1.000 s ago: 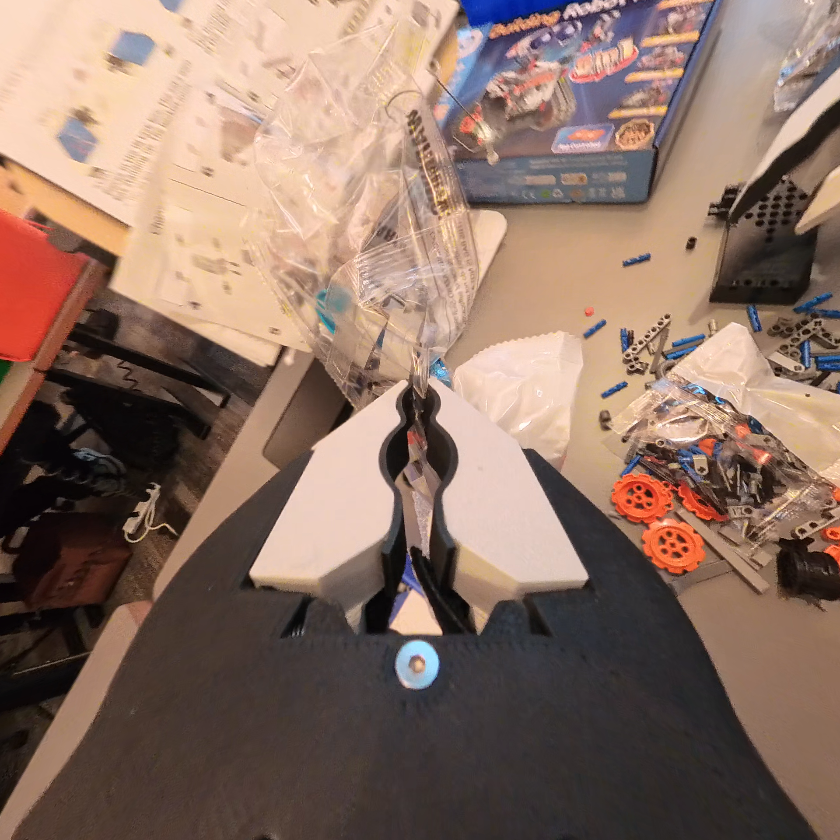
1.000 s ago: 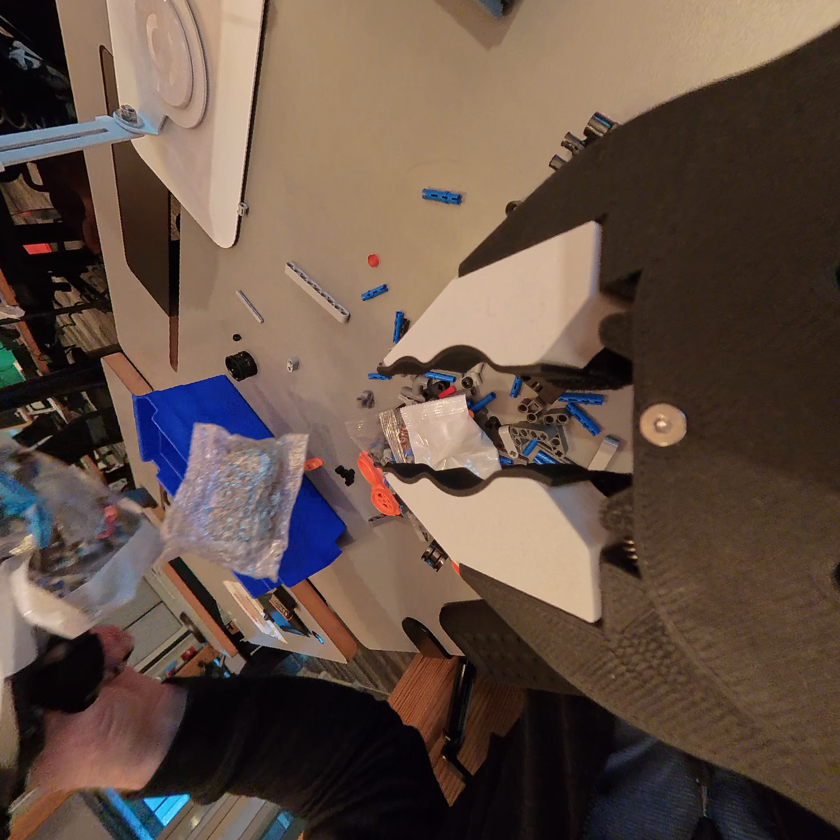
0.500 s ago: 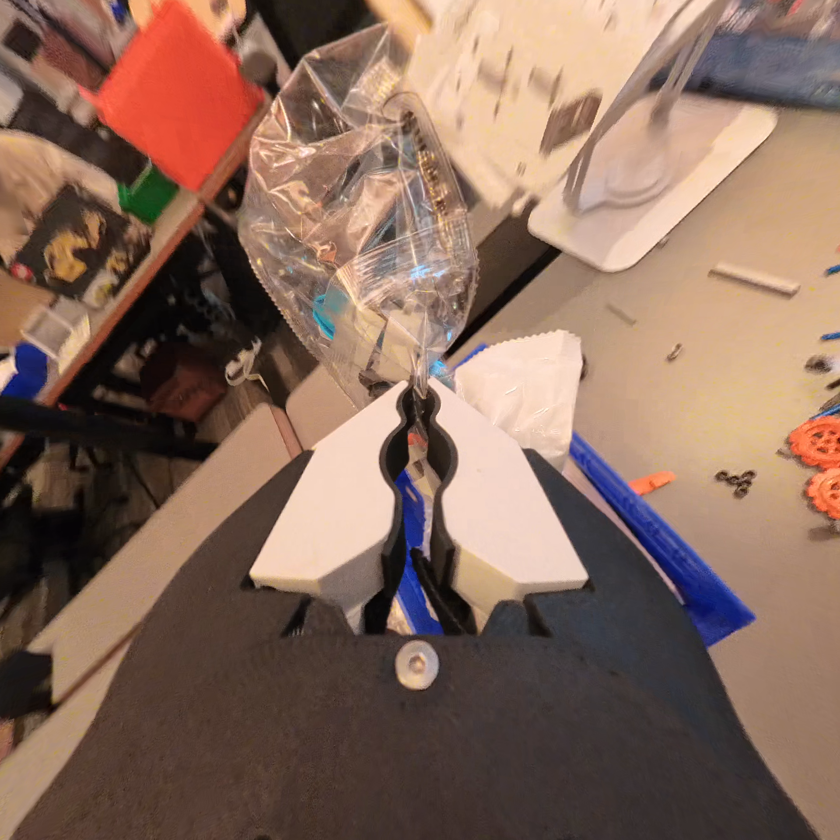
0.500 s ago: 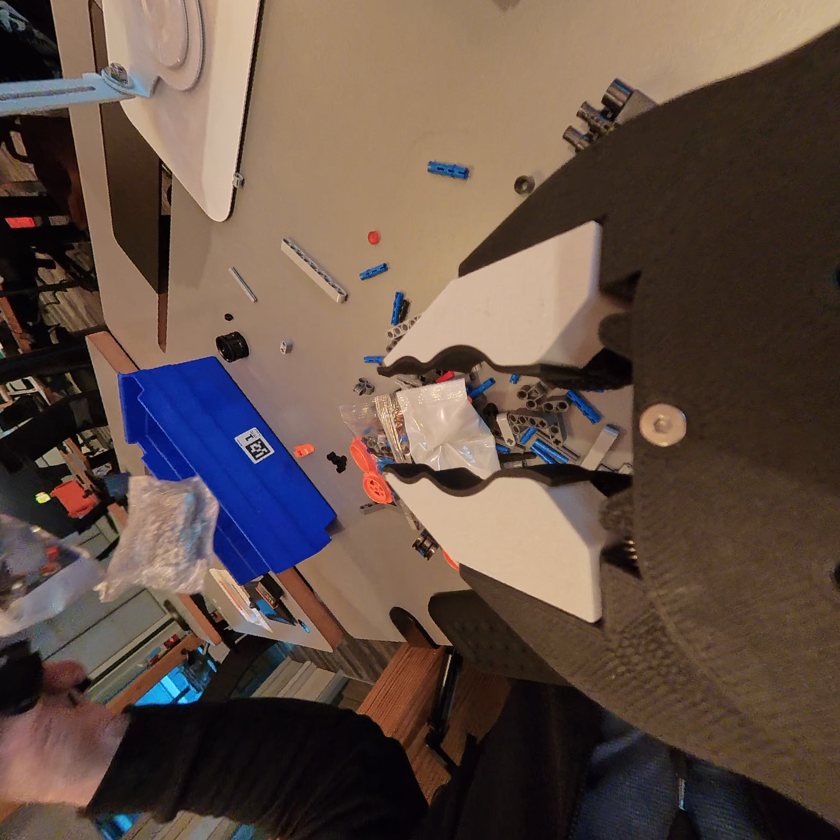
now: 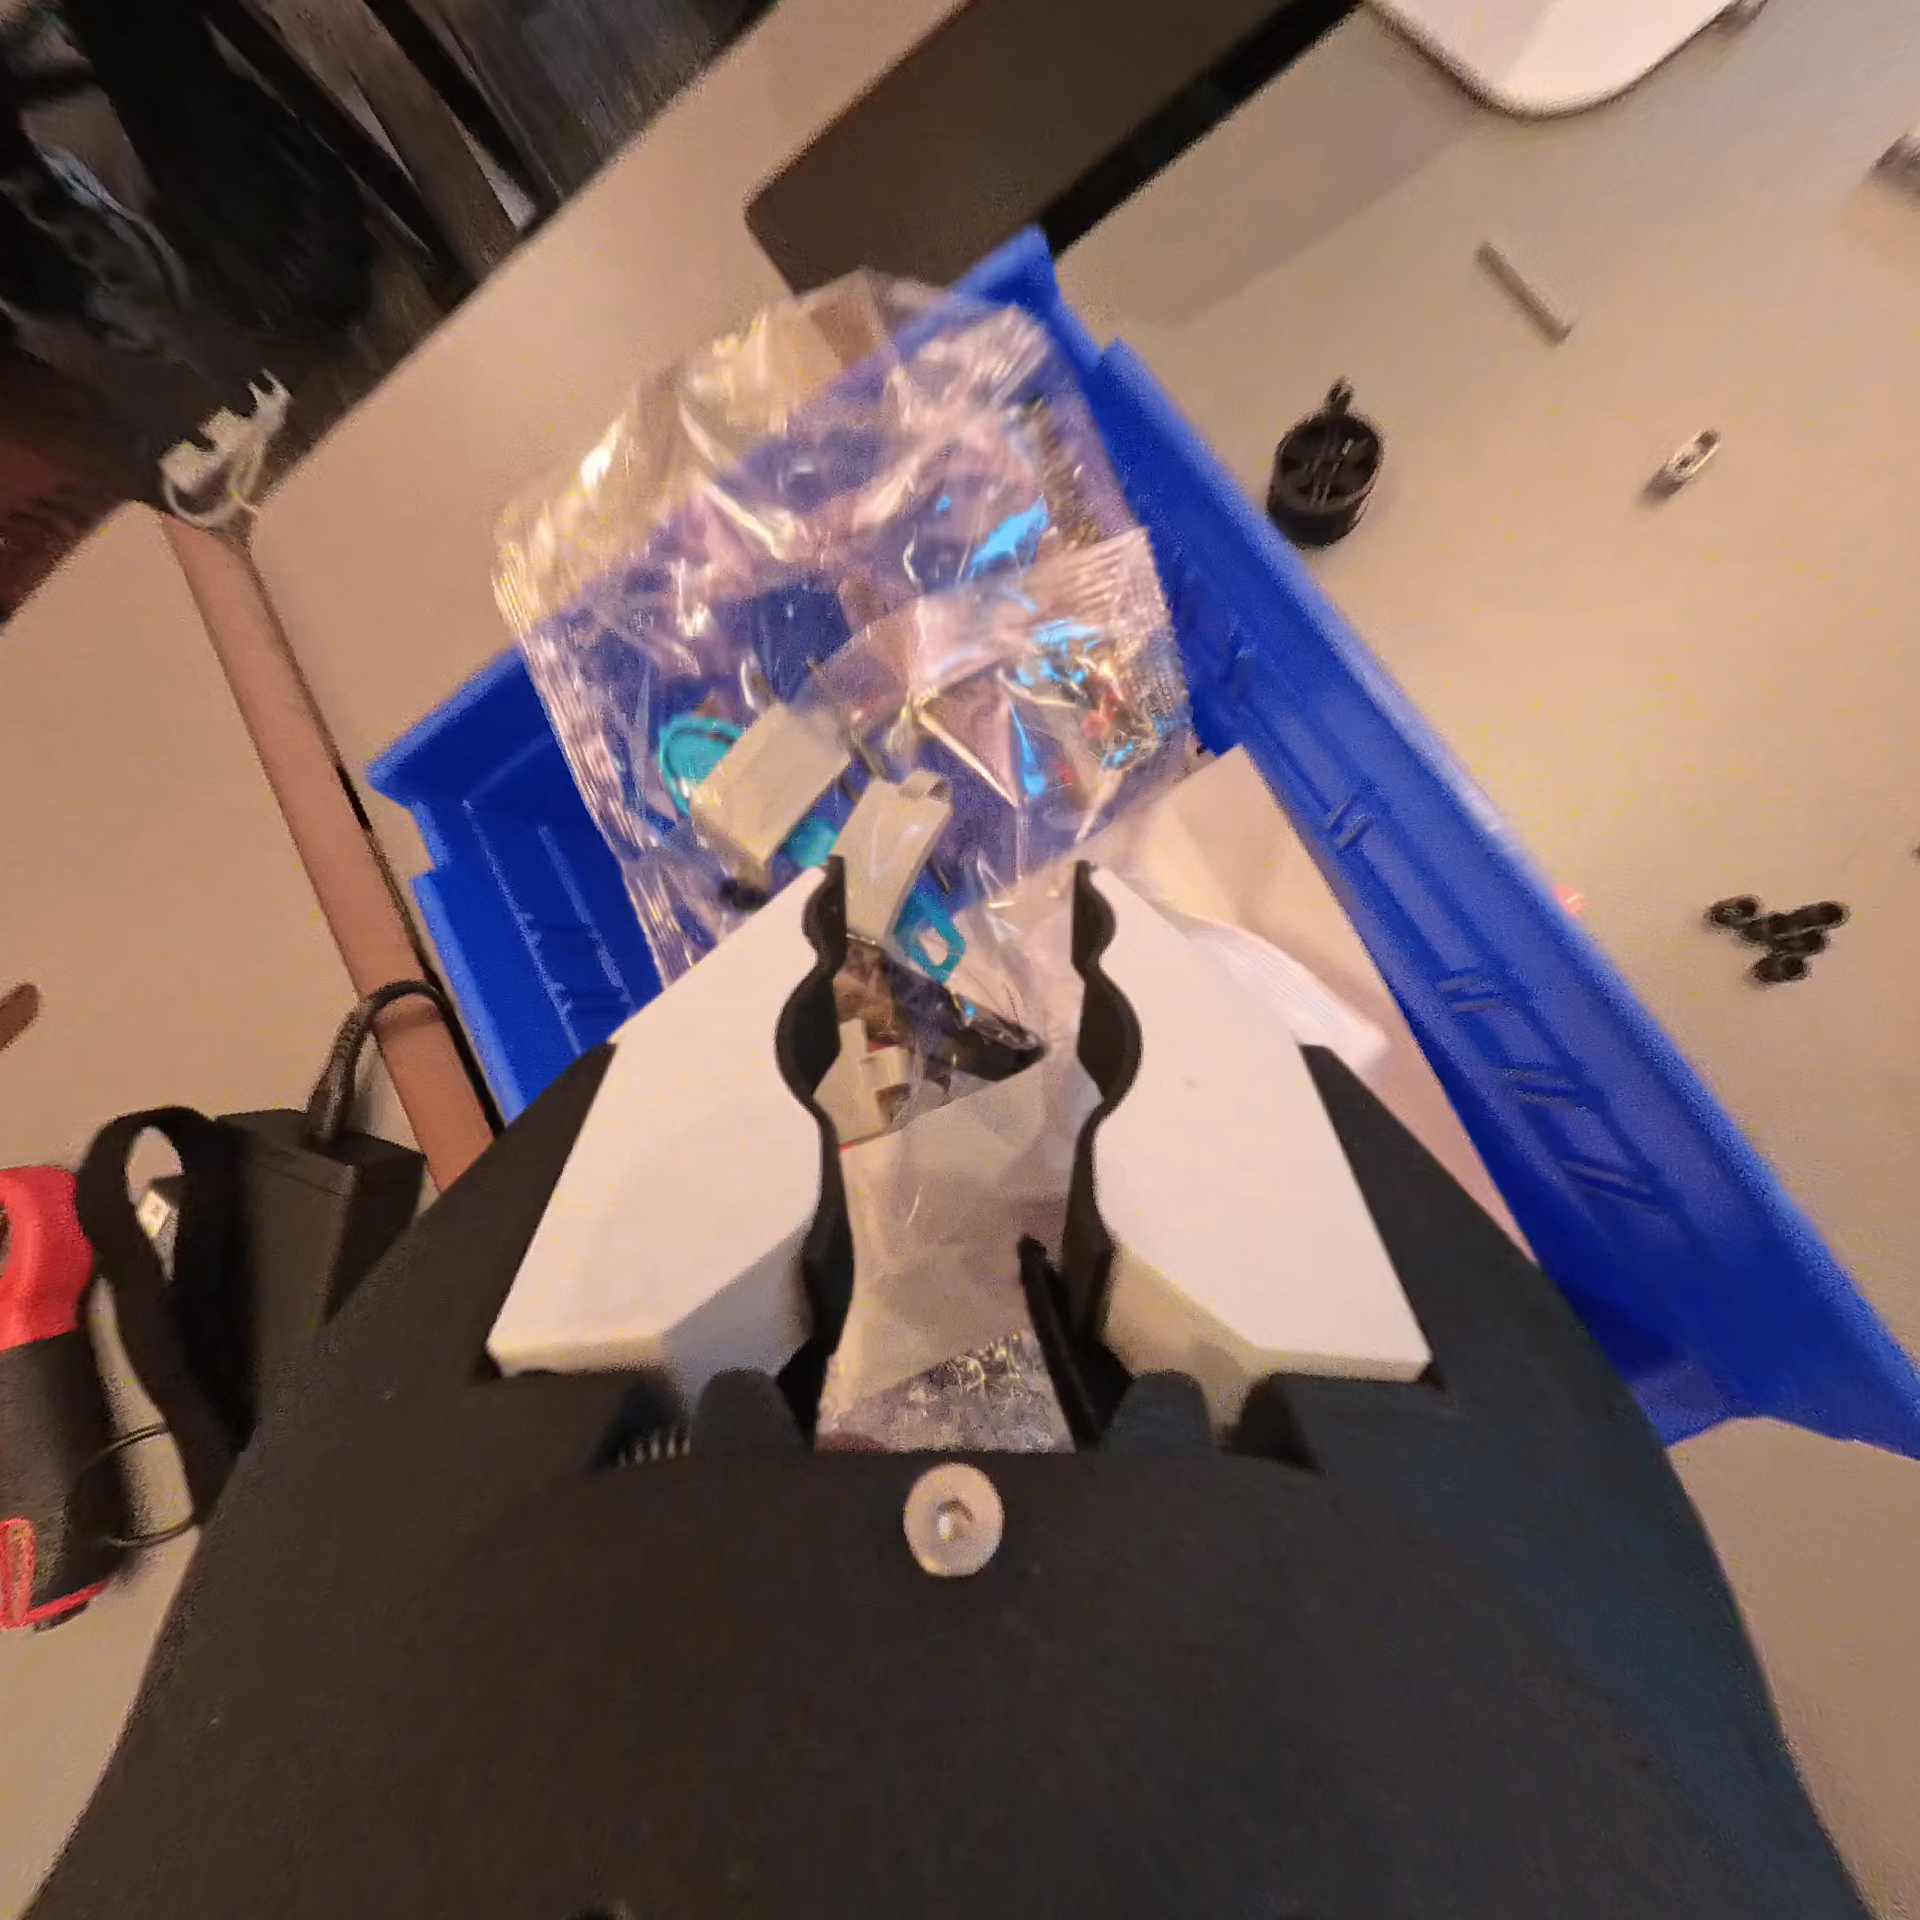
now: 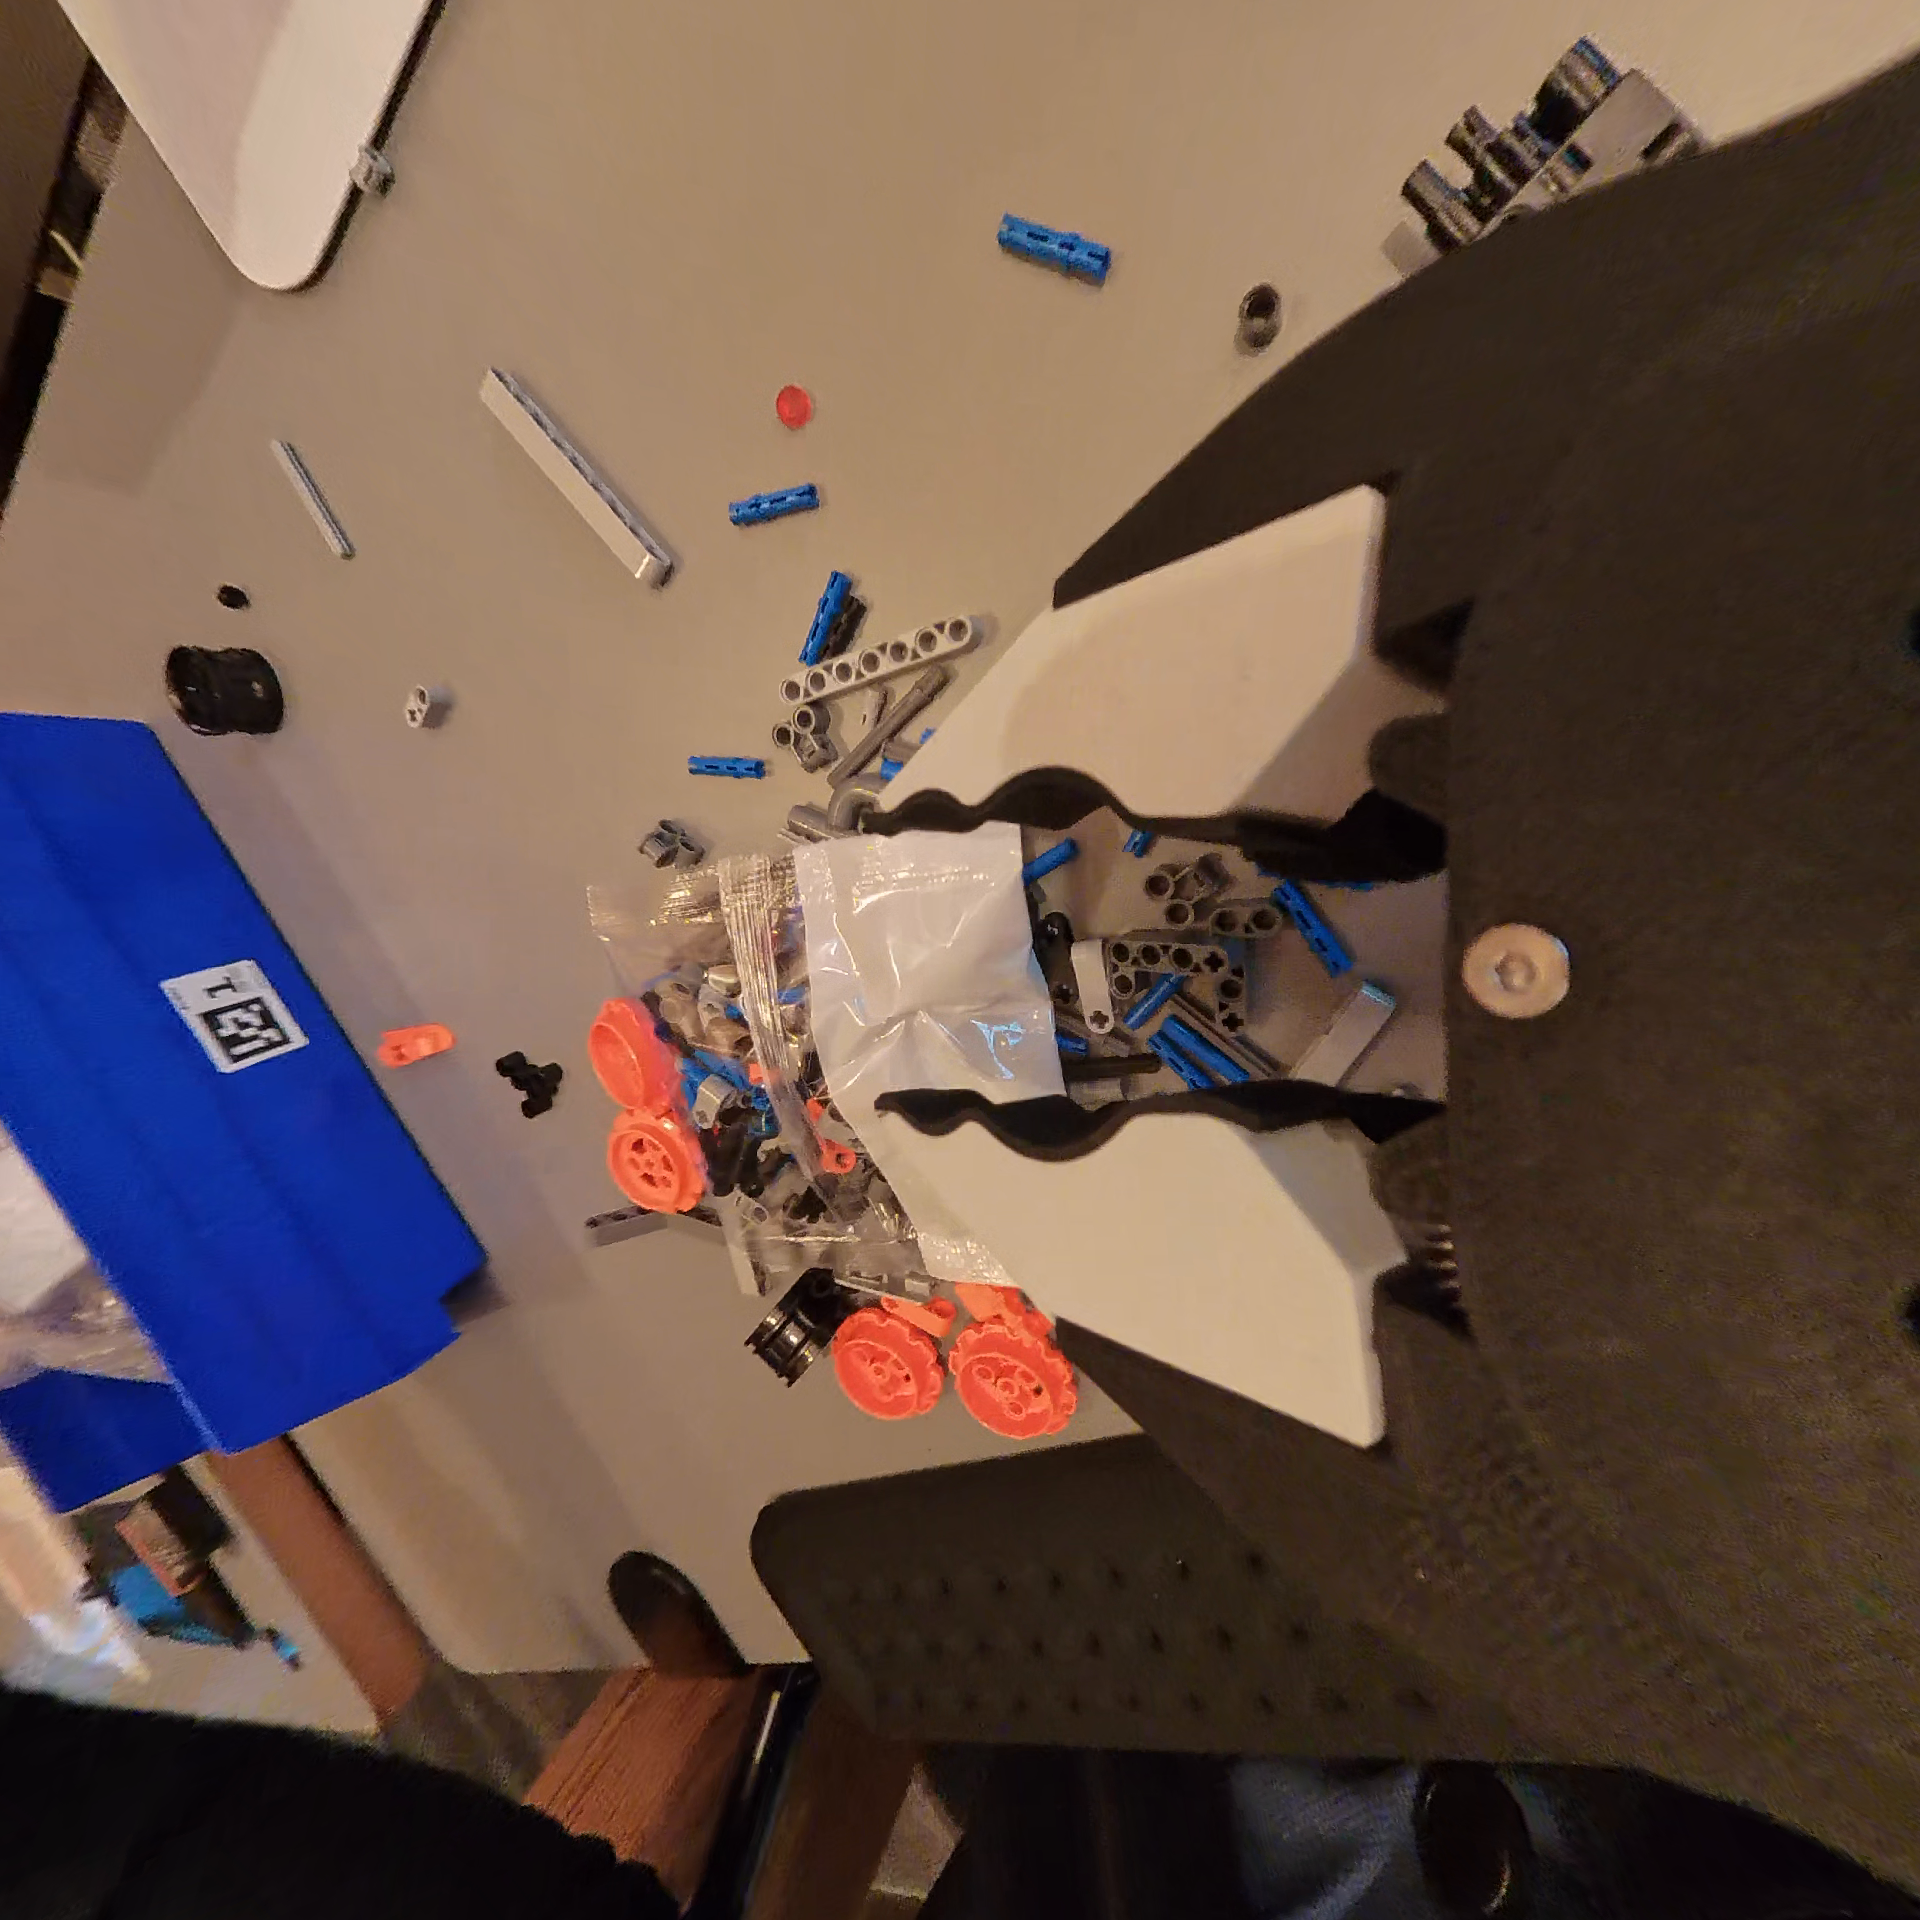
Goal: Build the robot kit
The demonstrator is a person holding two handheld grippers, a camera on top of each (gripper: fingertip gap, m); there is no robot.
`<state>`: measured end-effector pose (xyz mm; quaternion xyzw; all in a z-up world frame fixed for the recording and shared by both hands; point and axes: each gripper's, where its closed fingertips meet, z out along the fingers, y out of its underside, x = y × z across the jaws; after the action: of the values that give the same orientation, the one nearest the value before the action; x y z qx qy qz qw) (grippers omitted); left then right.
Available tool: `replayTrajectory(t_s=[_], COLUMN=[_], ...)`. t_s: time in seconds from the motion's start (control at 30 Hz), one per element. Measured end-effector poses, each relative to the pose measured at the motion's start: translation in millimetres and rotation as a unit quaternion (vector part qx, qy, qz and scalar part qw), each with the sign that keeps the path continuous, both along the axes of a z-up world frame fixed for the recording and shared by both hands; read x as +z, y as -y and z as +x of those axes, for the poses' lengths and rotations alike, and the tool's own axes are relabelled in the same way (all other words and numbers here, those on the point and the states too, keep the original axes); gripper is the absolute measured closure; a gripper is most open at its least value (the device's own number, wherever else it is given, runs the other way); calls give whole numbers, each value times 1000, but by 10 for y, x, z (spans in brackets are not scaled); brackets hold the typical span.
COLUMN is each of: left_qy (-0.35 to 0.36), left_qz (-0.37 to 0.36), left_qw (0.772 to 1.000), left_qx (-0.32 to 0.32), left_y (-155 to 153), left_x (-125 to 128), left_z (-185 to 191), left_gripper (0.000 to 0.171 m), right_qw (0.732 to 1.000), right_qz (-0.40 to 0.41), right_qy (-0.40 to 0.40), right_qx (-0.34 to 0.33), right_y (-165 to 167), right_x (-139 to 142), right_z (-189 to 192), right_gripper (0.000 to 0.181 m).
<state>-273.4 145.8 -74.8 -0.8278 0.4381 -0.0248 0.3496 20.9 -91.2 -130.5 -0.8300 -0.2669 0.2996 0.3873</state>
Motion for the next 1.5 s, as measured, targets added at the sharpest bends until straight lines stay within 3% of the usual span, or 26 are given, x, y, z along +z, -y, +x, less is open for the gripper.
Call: replayTrajectory(t_s=[0.13, 0.27, 0.33, 0.43, 0.47, 0.53, 0.63, 0.8, 0.9, 0.97, 1.03, 1.2, 1.3, 1.4, 1.5], left_qy=[17, 22, 42, 38, 37, 33, 58, 64, 38, 25, 17, 31, 24, 28, 37], left_qz=[53, 54, 22, -29, -46, -68, -99, -167, -206, -229, -226, -222, -216, -218, -216], left_qw=[998, 991, 982, 967, 962, 955, 947, 929, 920, 912, 914, 915, 919, 918, 919], left_qx=[-43, -124, -180, -250, -266, -286, -299, -325, -331, -338, -338, -337, -330, -330, -327], left_y=[205, 606, 904, 1264, 1350, 1444, 1507, 1680, 1753, 1822, 1818, 1823, 1806, 1818, 1821], left_x=[421, 536, 455, 129, 8, -188, -329, -581, -809, -924, -991, -952, -968, -974, -943], left_z=[294, 828, 1212, 1717, 1846, 2032, 2214, 2301, 2271, 2255, 2265, 2275, 2270, 2284, 2310], left_gripper=[125, 124, 128, 133, 133, 134, 135, 136, 136, 136, 139, 142, 142, 141, 141], right_qw=[999, 997, 996, 990, 987, 988, 991, 994, 991, 986, 980, 960, 940, 924, 917], right_qz=[-18, -60, -78, -121, -139, -131, -97, -47, -56, -69, -51, 55, 98, 133, 164], right_qy=[31, 43, 42, 62, 60, 54, 51, 31, 43, 78, 115, 166, 221, 288, 296], right_qx=[6, 25, 24, 37, 49, 58, 78, 91, 114, 129, 154, 217, 240, 213, 210], right_y=[-104, -240, -341, -407, -392, -415, -383, -317, -184, -68, 64, 533, 796, 774, 763], right_x=[-73, -180, -230, -422, -467, -422, -287, -14, -32, -152, -212, -75, -180, -373, -405], right_z=[-66, -181, -207, -231, -255, -277, -312, -324, -323, -334, -395, -635, -679, -602, -639], right_gripper=[146, 150, 151, 150, 158, 181, 181, 181, 181, 147, 133, 136, 143, 167, 181])
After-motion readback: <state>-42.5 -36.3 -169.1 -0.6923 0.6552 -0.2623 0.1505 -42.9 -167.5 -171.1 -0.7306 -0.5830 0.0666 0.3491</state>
